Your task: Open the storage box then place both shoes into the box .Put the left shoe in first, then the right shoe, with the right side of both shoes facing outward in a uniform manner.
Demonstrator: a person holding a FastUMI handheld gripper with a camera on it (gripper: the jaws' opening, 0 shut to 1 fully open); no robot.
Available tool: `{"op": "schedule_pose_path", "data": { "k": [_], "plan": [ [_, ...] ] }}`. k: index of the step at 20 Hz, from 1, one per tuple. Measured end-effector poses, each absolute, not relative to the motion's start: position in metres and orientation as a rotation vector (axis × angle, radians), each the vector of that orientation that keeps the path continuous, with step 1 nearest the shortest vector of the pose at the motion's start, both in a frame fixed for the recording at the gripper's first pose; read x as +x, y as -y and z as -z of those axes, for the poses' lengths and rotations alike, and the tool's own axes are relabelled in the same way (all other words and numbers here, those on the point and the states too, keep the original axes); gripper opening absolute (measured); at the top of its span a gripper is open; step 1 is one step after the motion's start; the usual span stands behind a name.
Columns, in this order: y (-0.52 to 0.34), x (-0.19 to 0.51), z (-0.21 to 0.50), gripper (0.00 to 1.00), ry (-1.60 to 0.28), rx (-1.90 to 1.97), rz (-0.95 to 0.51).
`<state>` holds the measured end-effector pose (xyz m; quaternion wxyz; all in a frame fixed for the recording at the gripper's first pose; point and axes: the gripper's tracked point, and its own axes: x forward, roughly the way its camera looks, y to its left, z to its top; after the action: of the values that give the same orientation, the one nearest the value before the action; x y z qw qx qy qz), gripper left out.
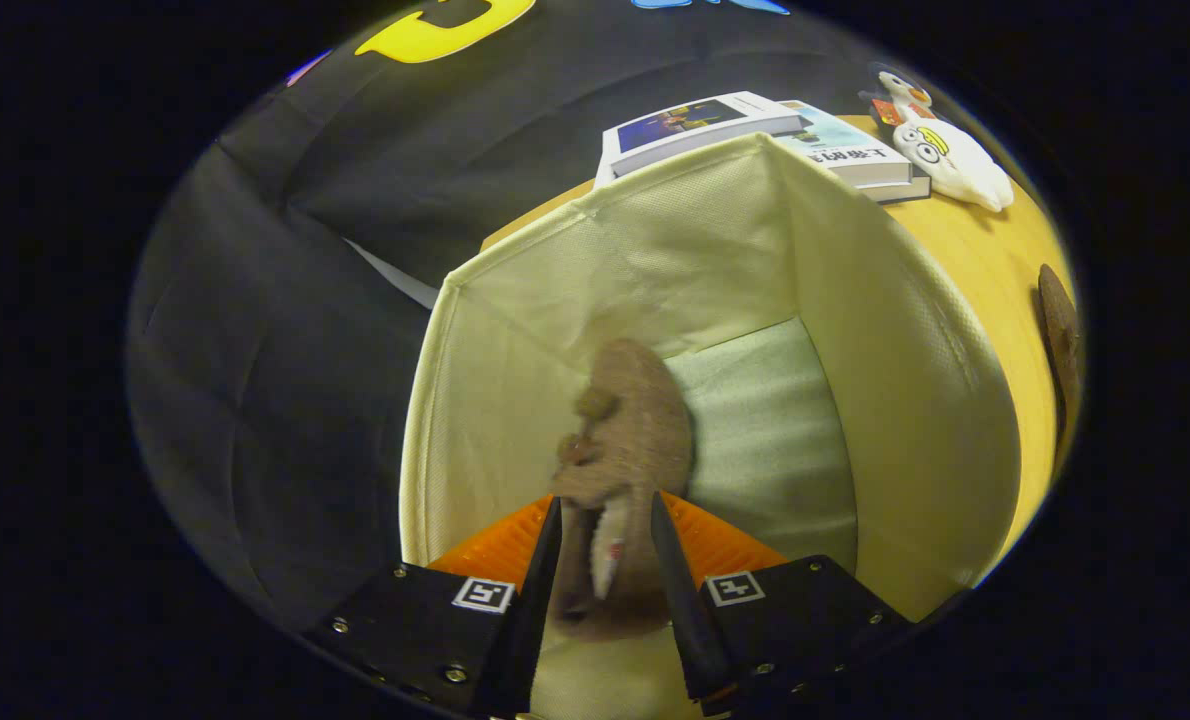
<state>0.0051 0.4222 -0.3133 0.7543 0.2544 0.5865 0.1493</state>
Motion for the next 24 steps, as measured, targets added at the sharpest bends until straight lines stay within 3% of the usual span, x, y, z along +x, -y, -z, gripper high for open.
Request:
{"op": "schedule_pose_path", "data": {
  "k": [3, 13, 24],
  "plan": [
    [-0.418, 0.004, 0.287, 0.97, -1.259, 0.572, -0.403],
    [-0.313, 0.03, 0.203, 0.97, -1.019, 0.414, -0.475],
    [-0.137, 0.031, 0.222, 0.97, -0.943, 0.272, -0.262]
  ]
}}
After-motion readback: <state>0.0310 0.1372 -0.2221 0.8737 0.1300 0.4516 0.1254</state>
